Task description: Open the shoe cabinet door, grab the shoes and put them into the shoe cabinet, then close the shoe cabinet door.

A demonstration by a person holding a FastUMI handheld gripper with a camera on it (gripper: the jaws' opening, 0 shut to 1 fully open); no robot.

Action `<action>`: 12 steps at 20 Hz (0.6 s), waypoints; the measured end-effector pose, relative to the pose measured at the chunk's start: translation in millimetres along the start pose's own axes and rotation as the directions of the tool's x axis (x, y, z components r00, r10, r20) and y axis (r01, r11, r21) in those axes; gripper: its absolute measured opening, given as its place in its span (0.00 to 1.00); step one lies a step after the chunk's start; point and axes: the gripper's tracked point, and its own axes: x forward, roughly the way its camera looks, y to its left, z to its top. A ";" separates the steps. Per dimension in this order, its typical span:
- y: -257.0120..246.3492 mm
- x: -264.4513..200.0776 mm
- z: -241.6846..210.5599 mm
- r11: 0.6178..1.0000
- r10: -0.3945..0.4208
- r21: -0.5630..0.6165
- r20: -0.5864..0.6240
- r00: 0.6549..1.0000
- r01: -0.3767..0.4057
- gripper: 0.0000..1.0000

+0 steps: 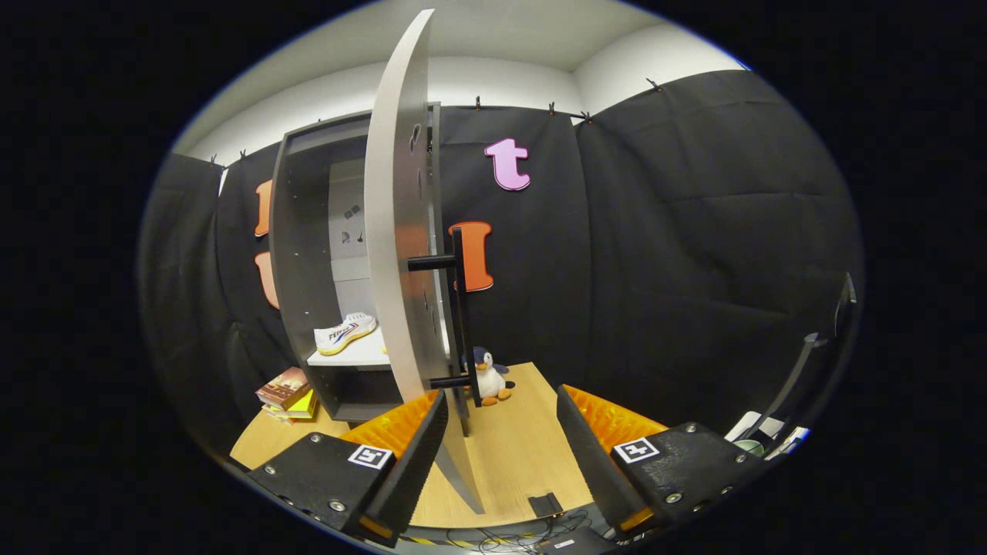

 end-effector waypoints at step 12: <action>96.9 -3.0 -6.6 0.987 0.162 0.001 0.002 0.987 -0.162 0.89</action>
